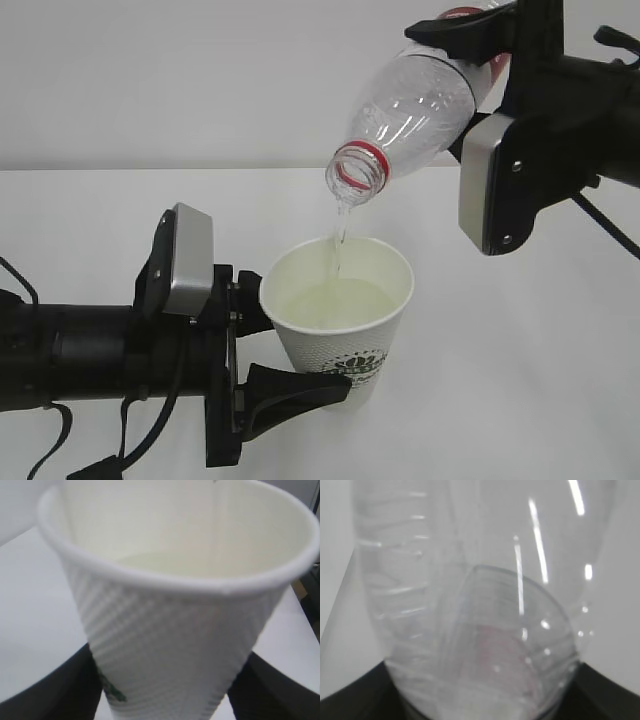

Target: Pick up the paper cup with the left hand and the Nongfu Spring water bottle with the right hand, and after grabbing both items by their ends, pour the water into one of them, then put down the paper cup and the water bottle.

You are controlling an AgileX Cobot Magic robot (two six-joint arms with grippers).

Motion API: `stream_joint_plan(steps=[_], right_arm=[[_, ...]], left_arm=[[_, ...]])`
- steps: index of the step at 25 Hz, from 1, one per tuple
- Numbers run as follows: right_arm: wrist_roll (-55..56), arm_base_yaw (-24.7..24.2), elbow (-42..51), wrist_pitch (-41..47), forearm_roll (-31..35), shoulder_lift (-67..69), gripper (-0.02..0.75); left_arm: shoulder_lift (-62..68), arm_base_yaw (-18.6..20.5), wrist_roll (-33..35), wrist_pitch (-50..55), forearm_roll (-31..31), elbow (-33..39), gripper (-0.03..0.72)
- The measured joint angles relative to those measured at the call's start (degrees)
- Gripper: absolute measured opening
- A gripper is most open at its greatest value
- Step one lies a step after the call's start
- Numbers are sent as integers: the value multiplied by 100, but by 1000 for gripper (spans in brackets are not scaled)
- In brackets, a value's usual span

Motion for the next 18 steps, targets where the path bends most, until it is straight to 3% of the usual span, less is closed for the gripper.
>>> stream_joint_plan(steps=[18], right_arm=[[0,0,0,-9,0,0,503]], left_arm=[[0,0,0,9,0,0,528]])
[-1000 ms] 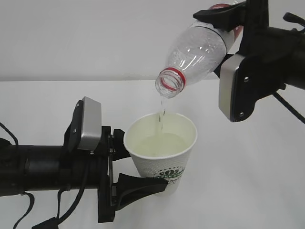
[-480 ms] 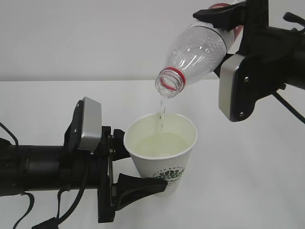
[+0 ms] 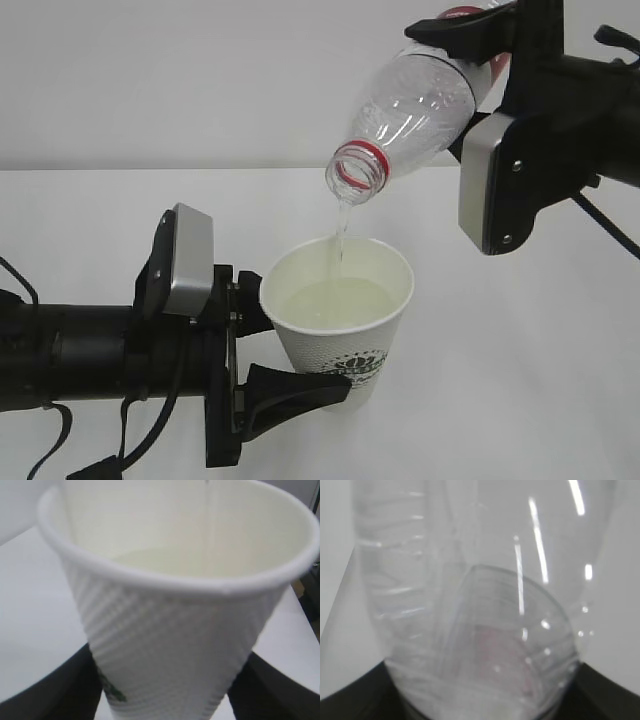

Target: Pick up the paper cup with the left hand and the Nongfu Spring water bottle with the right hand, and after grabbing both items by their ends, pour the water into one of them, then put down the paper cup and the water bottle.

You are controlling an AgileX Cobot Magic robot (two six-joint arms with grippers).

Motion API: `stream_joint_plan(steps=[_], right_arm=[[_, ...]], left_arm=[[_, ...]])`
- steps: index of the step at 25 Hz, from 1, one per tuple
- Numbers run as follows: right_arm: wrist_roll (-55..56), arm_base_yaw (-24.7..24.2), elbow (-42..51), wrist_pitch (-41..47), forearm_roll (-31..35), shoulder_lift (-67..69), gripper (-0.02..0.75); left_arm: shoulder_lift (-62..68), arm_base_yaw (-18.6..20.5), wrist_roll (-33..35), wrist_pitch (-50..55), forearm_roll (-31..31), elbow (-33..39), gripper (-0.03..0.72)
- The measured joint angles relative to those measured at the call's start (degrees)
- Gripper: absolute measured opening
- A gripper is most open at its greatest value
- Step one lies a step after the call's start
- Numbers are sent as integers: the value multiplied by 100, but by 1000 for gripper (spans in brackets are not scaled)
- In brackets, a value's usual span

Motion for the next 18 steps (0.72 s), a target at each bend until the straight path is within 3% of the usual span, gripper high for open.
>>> stream_joint_plan(steps=[18], right_arm=[[369,0,-1,0,226,0,503]], left_arm=[[0,0,0,0,0,0,528]])
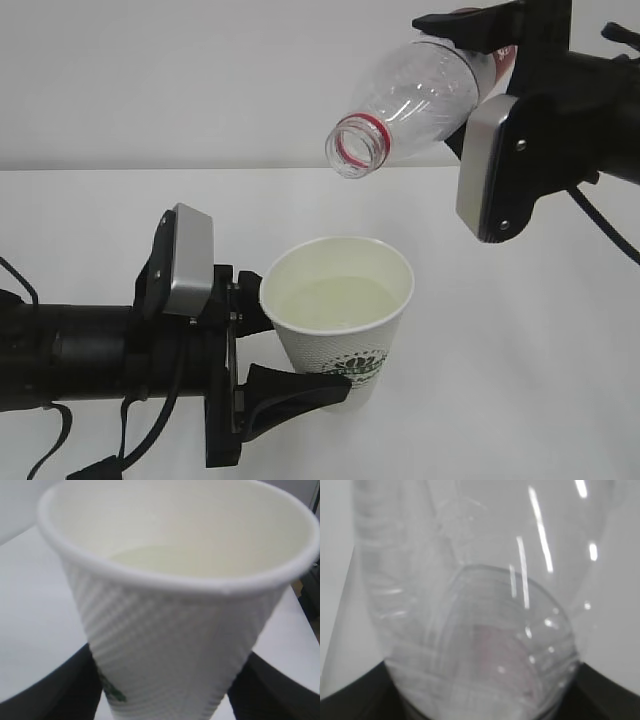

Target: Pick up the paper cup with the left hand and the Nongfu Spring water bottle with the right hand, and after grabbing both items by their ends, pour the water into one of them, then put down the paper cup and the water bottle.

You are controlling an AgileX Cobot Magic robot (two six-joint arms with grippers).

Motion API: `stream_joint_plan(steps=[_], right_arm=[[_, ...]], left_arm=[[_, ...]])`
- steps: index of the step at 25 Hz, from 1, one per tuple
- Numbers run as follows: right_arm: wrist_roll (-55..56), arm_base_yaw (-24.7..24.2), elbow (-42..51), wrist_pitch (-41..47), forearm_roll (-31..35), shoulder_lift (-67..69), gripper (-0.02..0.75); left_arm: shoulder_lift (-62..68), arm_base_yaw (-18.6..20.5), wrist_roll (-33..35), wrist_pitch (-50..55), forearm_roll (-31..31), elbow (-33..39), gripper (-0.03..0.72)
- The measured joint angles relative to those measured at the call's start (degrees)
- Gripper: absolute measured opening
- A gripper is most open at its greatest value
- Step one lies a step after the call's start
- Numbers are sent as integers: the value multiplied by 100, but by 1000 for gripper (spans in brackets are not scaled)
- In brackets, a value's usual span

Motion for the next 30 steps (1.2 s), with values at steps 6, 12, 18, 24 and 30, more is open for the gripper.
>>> stream_joint_plan(steps=[6,12,18,24,30], right_arm=[[328,0,0,-14,13,0,503],[682,0,0,-150,13,0,503],[1020,0,0,-155,13,0,503],[1389,0,0,-155,13,0,503],[1689,0,0,-155,13,0,503]], left_arm=[[0,0,0,0,0,0,528],[0,0,0,0,0,0,528],[0,0,0,0,0,0,528],[0,0,0,0,0,0,528],[0,0,0,0,0,0,528]])
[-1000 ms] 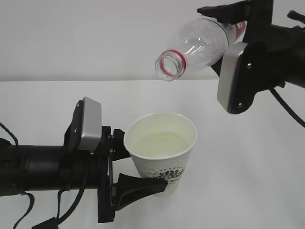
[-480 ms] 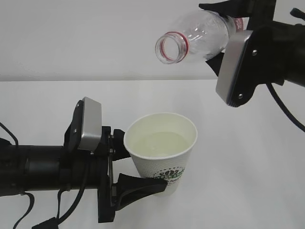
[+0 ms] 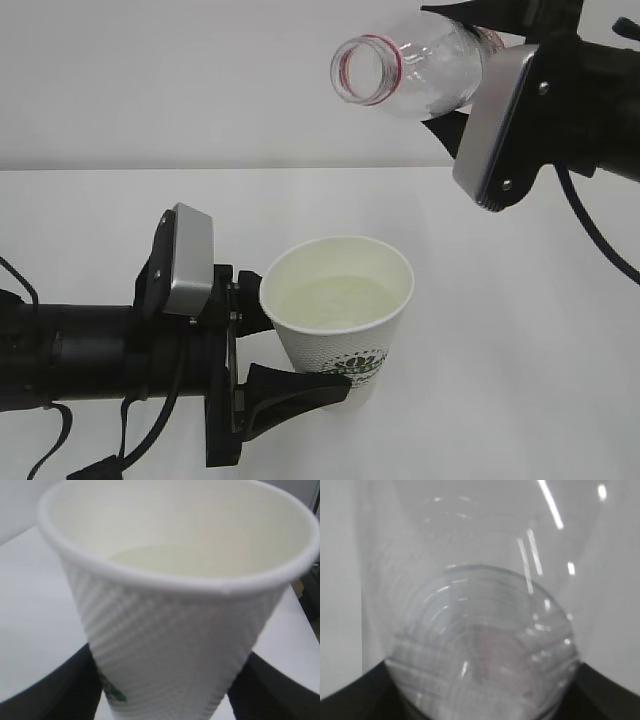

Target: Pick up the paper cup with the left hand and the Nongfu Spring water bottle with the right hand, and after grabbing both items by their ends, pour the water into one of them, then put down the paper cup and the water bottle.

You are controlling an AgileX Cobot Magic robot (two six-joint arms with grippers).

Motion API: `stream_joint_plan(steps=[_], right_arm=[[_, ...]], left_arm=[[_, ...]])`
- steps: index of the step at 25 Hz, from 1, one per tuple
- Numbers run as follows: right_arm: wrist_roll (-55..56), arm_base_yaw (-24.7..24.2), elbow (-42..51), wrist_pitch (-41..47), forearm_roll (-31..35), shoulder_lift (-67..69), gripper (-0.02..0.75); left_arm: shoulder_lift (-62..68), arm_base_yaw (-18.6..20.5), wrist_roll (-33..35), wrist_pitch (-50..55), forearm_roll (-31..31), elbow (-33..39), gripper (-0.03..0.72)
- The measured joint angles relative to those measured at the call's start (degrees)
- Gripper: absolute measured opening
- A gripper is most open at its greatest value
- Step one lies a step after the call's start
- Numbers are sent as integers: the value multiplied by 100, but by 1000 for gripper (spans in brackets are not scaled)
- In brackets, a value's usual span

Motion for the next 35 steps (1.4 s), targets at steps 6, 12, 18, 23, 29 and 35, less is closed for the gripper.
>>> stream_joint_plan(steps=[6,12,18,23,29,35], right_arm=[[371,0,0,0,0,0,503],[737,0,0,0,0,0,503],[1042,0,0,0,0,0,503],[1266,0,0,0,0,0,503],[1564,0,0,0,0,0,503],[1915,0,0,0,21,0,503]], left_arm=[[0,0,0,0,0,0,528],[0,0,0,0,0,0,528],[0,0,0,0,0,0,528],[0,0,0,0,0,0,528],[0,0,9,0,0,0,528],[0,0,9,0,0,0,528]])
